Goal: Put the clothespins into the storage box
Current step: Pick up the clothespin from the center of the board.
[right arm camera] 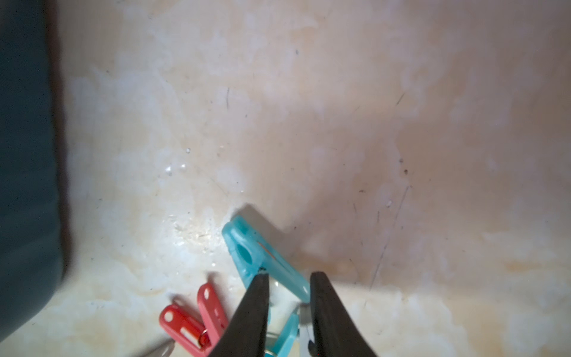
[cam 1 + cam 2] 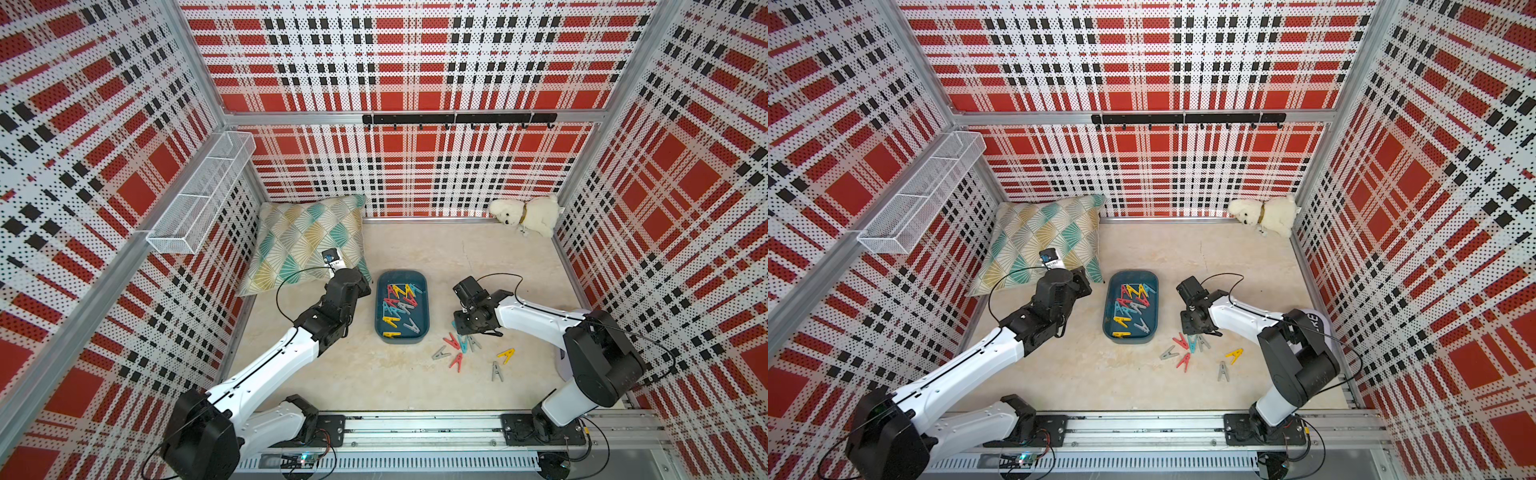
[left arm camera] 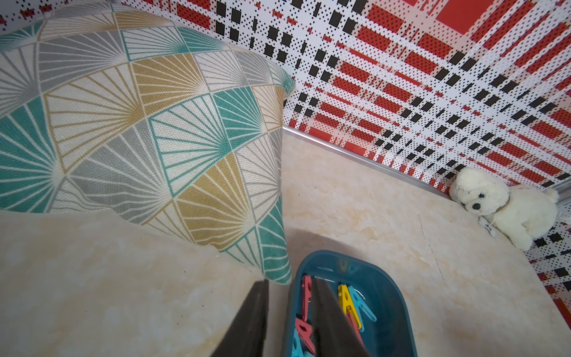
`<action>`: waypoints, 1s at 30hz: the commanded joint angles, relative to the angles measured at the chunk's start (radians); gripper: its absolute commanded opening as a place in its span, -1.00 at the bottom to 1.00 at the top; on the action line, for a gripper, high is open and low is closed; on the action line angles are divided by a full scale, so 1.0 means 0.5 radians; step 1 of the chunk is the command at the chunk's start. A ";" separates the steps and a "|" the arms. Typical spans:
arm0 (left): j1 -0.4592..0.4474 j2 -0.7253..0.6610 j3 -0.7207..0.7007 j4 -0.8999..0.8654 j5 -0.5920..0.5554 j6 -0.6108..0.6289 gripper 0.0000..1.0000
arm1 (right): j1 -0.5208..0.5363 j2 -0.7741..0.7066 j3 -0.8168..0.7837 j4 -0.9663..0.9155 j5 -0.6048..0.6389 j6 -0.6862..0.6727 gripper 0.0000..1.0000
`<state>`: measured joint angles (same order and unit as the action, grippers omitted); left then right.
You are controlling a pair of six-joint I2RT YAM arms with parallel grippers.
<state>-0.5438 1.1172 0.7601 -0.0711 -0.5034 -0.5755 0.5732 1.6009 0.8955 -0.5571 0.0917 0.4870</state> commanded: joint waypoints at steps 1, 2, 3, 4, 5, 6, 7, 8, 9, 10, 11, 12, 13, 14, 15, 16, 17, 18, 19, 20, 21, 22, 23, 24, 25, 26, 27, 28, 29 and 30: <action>0.004 -0.055 0.053 -0.005 -0.029 0.025 -0.40 | 0.008 0.014 -0.021 0.038 0.058 -0.019 -0.40; 0.005 -0.056 0.057 -0.005 -0.030 0.025 -0.40 | 0.010 0.019 -0.021 0.040 0.063 -0.020 -0.40; 0.003 -0.059 0.058 -0.007 -0.030 0.025 -0.40 | 0.009 0.017 -0.023 0.035 0.070 -0.018 -0.41; 0.005 -0.061 0.060 -0.010 -0.030 0.028 -0.40 | 0.008 0.017 -0.026 0.039 0.071 -0.023 -0.41; 0.005 -0.059 0.060 -0.011 -0.030 0.028 -0.40 | 0.010 0.019 -0.027 0.040 0.070 -0.024 -0.41; 0.005 -0.059 0.058 -0.011 -0.029 0.025 -0.40 | 0.008 0.017 -0.030 0.040 0.071 -0.023 -0.41; 0.004 -0.059 0.059 -0.011 -0.027 0.025 -0.40 | 0.008 0.011 -0.035 0.043 0.064 -0.025 -0.42; 0.005 -0.063 0.059 -0.014 -0.027 0.025 -0.40 | 0.008 0.007 -0.041 0.046 0.060 -0.029 -0.42; 0.004 -0.062 0.059 -0.015 -0.028 0.025 -0.40 | 0.010 0.002 -0.045 0.043 0.060 -0.033 -0.42; 0.004 -0.067 0.056 -0.017 -0.027 0.025 -0.40 | 0.009 0.004 -0.048 0.037 0.061 -0.040 -0.42; 0.004 -0.068 0.056 -0.020 -0.027 0.022 -0.40 | 0.010 0.004 -0.051 0.028 0.065 -0.042 -0.42; 0.004 -0.072 0.057 -0.020 -0.027 0.020 -0.40 | 0.008 -0.003 -0.054 0.026 0.062 -0.046 -0.42; 0.003 -0.077 0.052 -0.020 -0.027 0.018 -0.40 | 0.009 -0.009 -0.059 0.025 0.057 -0.052 -0.42; 0.005 -0.078 0.054 -0.023 -0.027 0.018 -0.40 | 0.007 -0.018 -0.063 0.025 0.056 -0.053 -0.42; 0.005 -0.081 0.054 -0.023 -0.024 0.016 -0.40 | 0.010 -0.028 -0.069 0.024 0.050 -0.056 -0.42; 0.005 -0.084 0.054 -0.023 -0.024 0.013 -0.40 | 0.009 -0.036 -0.073 0.027 0.041 -0.064 -0.42; 0.001 -0.087 0.051 -0.023 -0.021 0.013 -0.40 | 0.007 -0.043 -0.080 0.029 0.028 -0.076 -0.42; 0.001 -0.087 0.050 -0.023 -0.021 0.012 -0.40 | 0.009 -0.042 -0.082 0.034 0.010 -0.081 -0.42; 0.001 -0.091 0.051 -0.026 -0.021 0.008 -0.40 | 0.007 -0.044 -0.085 0.036 -0.009 -0.086 -0.42; 0.000 -0.092 0.051 -0.026 -0.021 0.010 -0.40 | 0.008 -0.045 -0.093 0.049 -0.029 -0.089 -0.42; 0.001 -0.092 0.050 -0.026 -0.019 0.008 -0.40 | 0.010 -0.043 -0.100 0.059 -0.040 -0.092 -0.42; 0.000 -0.097 0.049 -0.026 -0.018 0.007 -0.40 | 0.010 -0.033 -0.098 0.065 -0.049 -0.096 -0.42; 0.001 -0.096 0.051 -0.026 -0.018 0.006 -0.40 | 0.010 -0.018 -0.090 0.069 -0.070 -0.102 -0.43; -0.001 -0.096 0.051 -0.026 -0.018 0.006 -0.40 | 0.010 0.002 -0.086 0.077 -0.076 -0.105 -0.44; -0.001 -0.098 0.050 -0.026 -0.018 0.006 -0.40 | 0.010 0.020 -0.077 0.085 -0.082 -0.106 -0.46; -0.003 -0.099 0.048 -0.026 -0.018 0.007 -0.40 | 0.010 0.036 -0.069 0.096 -0.085 -0.102 -0.49; -0.002 -0.103 0.047 -0.028 -0.018 0.007 -0.40 | 0.010 0.046 -0.060 0.109 -0.088 -0.097 -0.52; -0.003 -0.102 0.048 -0.029 -0.021 0.006 -0.40 | 0.010 0.062 -0.047 0.125 -0.096 -0.085 -0.54; -0.003 -0.105 0.047 -0.030 -0.024 0.004 -0.40 | 0.010 0.071 -0.033 0.145 -0.109 -0.071 -0.56; -0.002 -0.105 0.045 -0.030 -0.027 0.006 -0.40 | 0.010 0.082 -0.016 0.166 -0.119 -0.056 -0.57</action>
<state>-0.5438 1.0855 0.7605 -0.0803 -0.5056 -0.5762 0.5732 1.6062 0.8753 -0.4911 0.0586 0.4465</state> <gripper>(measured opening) 0.301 0.217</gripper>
